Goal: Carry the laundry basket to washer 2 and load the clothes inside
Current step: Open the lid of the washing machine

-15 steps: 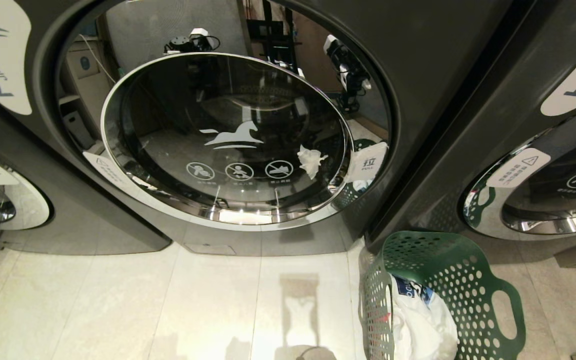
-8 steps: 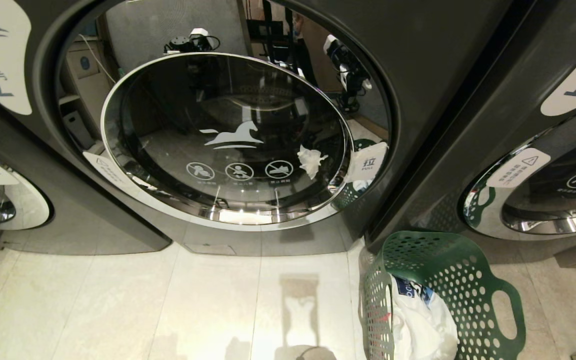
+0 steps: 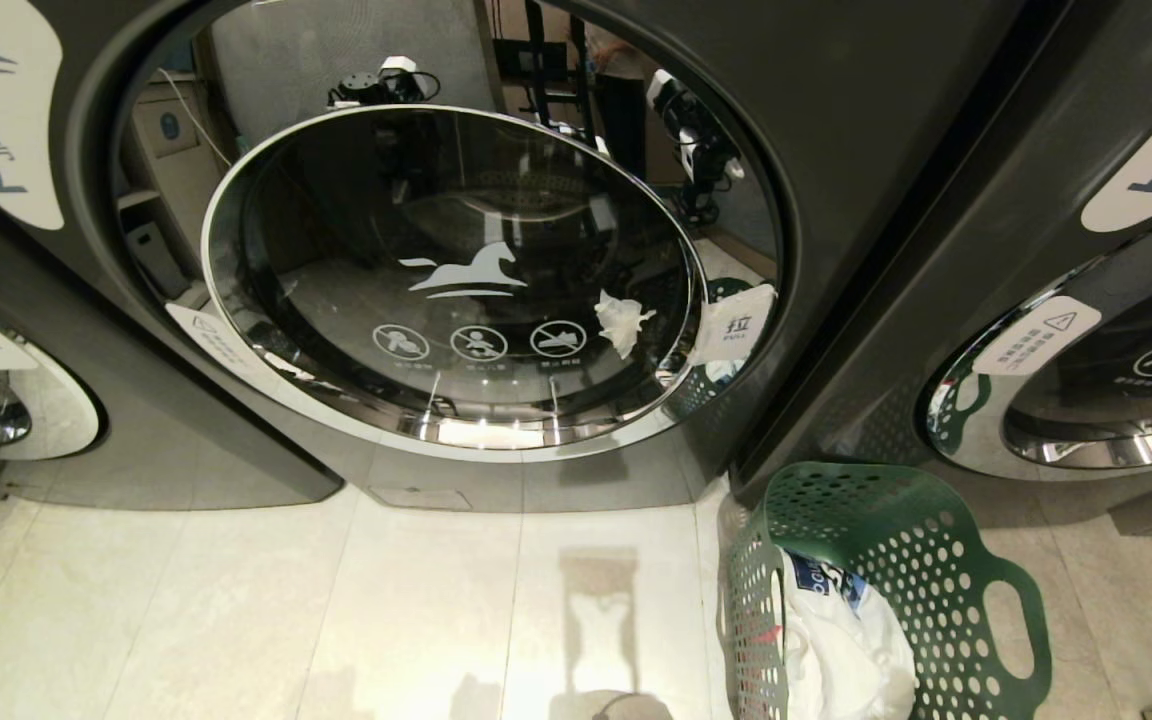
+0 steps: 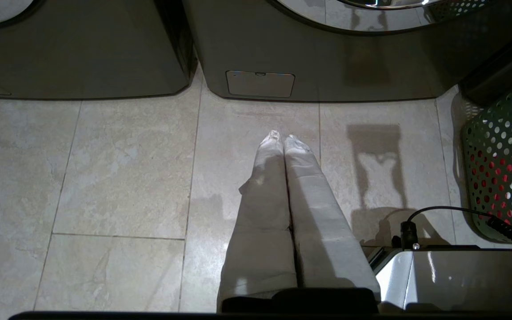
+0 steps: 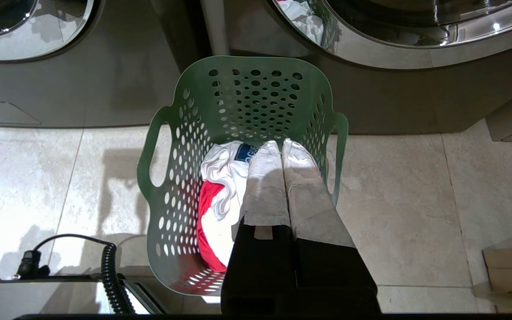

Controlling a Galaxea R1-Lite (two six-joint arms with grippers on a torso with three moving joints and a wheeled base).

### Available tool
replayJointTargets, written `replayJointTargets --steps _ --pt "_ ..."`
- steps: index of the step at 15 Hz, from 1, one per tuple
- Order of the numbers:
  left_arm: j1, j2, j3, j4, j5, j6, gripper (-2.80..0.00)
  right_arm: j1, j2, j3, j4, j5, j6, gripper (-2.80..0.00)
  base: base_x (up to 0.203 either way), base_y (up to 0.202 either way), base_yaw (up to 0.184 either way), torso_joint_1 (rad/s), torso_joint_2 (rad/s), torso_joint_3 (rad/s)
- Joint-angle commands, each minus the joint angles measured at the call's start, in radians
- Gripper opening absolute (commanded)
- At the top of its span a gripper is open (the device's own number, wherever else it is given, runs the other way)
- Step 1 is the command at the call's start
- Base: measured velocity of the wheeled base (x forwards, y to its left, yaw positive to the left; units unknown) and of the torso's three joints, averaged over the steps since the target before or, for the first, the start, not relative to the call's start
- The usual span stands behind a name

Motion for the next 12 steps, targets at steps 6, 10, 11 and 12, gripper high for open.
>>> replayJointTargets --steps 6,10,11,12 --pt "0.0 0.001 0.0 0.001 0.0 0.0 -2.8 0.001 0.002 0.0 0.0 0.0 0.0 -2.8 0.0 0.0 0.0 0.0 0.0 0.0" --pt "-0.001 0.001 0.0 0.001 0.0 0.0 -2.8 0.001 0.002 0.0 0.0 0.0 0.0 -2.8 0.0 0.0 0.0 0.0 0.0 0.0" --pt "0.0 0.001 0.0 0.001 0.0 0.0 -2.8 0.0 0.002 0.0 0.0 0.0 0.0 -2.8 0.0 0.0 0.0 0.0 0.0 0.0" --pt "0.0 0.001 0.0 0.001 0.0 0.0 -2.8 0.0 0.002 0.0 0.0 0.0 0.0 -2.8 0.0 0.0 0.0 0.0 0.0 0.0"
